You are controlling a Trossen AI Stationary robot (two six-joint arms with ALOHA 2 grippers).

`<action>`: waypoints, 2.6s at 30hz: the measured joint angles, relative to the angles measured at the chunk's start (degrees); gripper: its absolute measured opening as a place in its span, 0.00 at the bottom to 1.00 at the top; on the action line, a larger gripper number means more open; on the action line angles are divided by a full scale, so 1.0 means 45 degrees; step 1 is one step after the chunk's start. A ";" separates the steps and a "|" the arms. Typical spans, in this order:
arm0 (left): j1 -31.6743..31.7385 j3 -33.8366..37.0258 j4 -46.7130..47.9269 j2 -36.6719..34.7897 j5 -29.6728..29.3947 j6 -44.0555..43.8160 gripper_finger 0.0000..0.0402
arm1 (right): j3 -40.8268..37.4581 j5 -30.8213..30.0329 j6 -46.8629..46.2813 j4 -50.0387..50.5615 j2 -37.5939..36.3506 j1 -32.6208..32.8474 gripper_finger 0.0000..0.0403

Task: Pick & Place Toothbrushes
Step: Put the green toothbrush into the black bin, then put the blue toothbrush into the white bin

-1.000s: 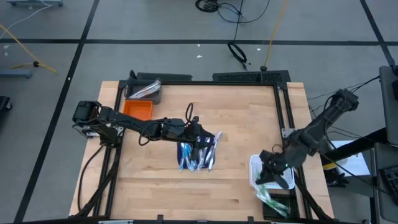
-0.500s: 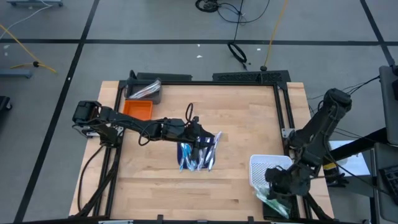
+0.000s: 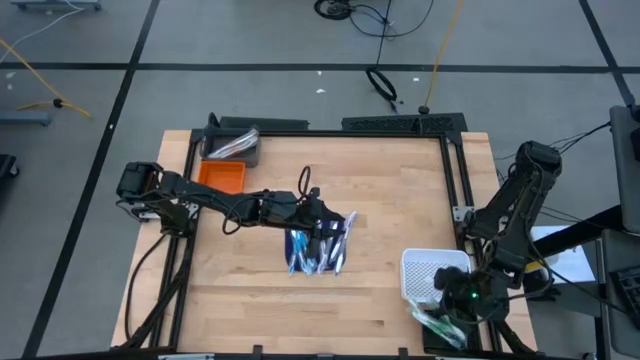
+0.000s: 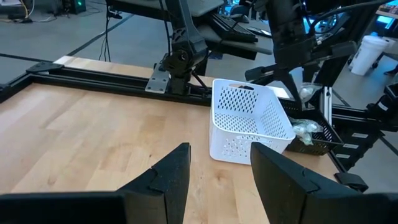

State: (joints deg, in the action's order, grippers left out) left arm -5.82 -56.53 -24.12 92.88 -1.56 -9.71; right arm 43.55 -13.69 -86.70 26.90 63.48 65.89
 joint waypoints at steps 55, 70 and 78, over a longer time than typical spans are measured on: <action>0.0033 0.0005 0.3293 0.0000 -0.0011 -0.2716 0.42 | -0.0549 -0.3339 0.9519 -0.4304 -0.0495 -0.5198 0.31; 0.0338 0.0010 0.5014 0.0103 -0.0345 -0.3604 0.42 | -0.0568 -0.1938 1.1889 -0.4307 0.0043 -0.9999 0.31; 0.0662 0.0010 0.6190 0.0849 -0.0317 -0.4601 0.42 | -0.0568 -0.1921 1.2272 -0.4318 0.0543 -1.0717 0.31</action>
State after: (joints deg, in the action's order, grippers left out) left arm -2.85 -56.49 3.74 96.70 -2.98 -30.41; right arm 40.99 -22.34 -31.47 7.46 65.93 17.66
